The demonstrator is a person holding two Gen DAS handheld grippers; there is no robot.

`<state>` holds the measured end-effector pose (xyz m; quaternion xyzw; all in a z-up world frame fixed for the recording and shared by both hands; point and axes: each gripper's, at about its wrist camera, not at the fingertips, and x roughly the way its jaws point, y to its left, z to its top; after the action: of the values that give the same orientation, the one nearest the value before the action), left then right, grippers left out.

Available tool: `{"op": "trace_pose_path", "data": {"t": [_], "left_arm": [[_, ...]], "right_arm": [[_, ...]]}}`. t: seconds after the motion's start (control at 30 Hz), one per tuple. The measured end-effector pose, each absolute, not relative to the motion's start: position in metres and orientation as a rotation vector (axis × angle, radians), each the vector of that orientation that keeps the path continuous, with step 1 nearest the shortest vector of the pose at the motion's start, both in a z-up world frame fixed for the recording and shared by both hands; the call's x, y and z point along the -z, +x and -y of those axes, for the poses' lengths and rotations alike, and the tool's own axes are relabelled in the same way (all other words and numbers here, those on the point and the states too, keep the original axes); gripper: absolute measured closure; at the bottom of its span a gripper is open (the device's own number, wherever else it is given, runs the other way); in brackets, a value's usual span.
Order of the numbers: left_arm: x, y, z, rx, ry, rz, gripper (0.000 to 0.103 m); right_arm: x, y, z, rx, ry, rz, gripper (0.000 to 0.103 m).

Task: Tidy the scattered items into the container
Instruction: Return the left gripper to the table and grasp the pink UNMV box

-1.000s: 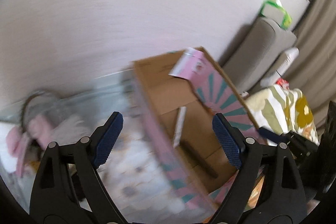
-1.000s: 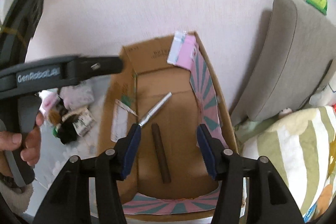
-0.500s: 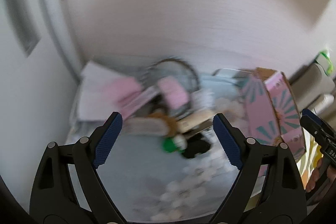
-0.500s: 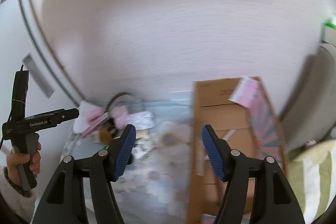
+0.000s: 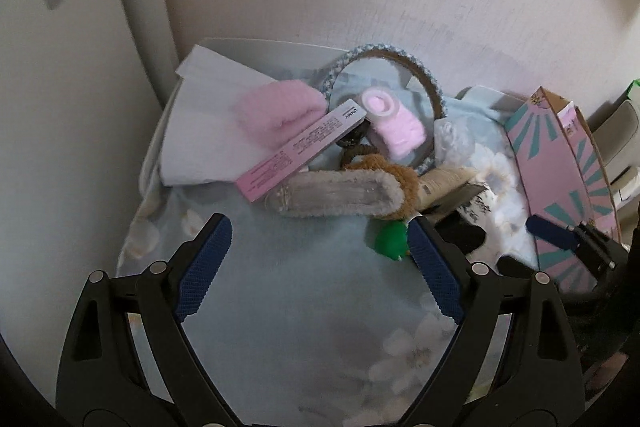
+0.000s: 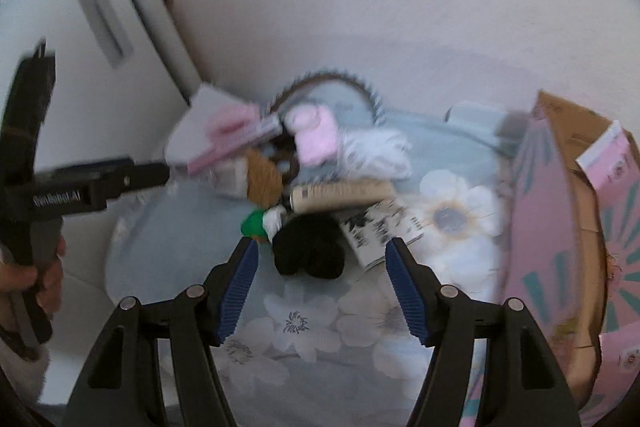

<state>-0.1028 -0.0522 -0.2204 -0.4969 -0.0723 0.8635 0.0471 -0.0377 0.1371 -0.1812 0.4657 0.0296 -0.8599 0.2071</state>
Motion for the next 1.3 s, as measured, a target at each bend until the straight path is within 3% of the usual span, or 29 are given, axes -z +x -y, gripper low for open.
{"op": "trace_pose_path", "data": {"t": [0.3,0.67,0.77,0.83,0.93,1.07,1.17,1.3], "left_arm": [[0.254,-0.150,0.048,-2.638,-1.476,0.122,0.014],[0.283,-0.185,0.052,-2.588,-1.489,0.055,0.016],[0.291,-0.184,0.054,-2.579,-1.475,0.057,0.027],[0.292,-0.181,0.058,-2.596,-1.470,0.026,0.045],[0.292,-0.178,0.062,-2.618,-1.463,-0.023,0.061],[0.289,-0.170,0.067,-2.633,-1.441,-0.050,0.074],[0.286,-0.164,0.069,-2.638,-1.430,-0.054,0.080],[0.280,-0.155,0.074,-2.636,-1.439,-0.011,0.082]], "right_arm": [[0.223,-0.058,-0.112,2.361,1.316,-0.175,0.041],[0.237,-0.068,-0.106,2.353,1.313,-0.190,0.041],[0.241,-0.067,-0.100,2.350,1.297,-0.251,0.041],[0.242,-0.065,-0.096,2.351,1.281,-0.299,0.041],[0.244,-0.064,-0.090,2.347,1.262,-0.355,0.042],[0.242,-0.061,-0.082,2.338,1.232,-0.371,0.070],[0.241,-0.056,-0.075,2.333,1.216,-0.397,0.083],[0.236,-0.055,-0.080,2.319,1.223,-0.295,0.088]]}}
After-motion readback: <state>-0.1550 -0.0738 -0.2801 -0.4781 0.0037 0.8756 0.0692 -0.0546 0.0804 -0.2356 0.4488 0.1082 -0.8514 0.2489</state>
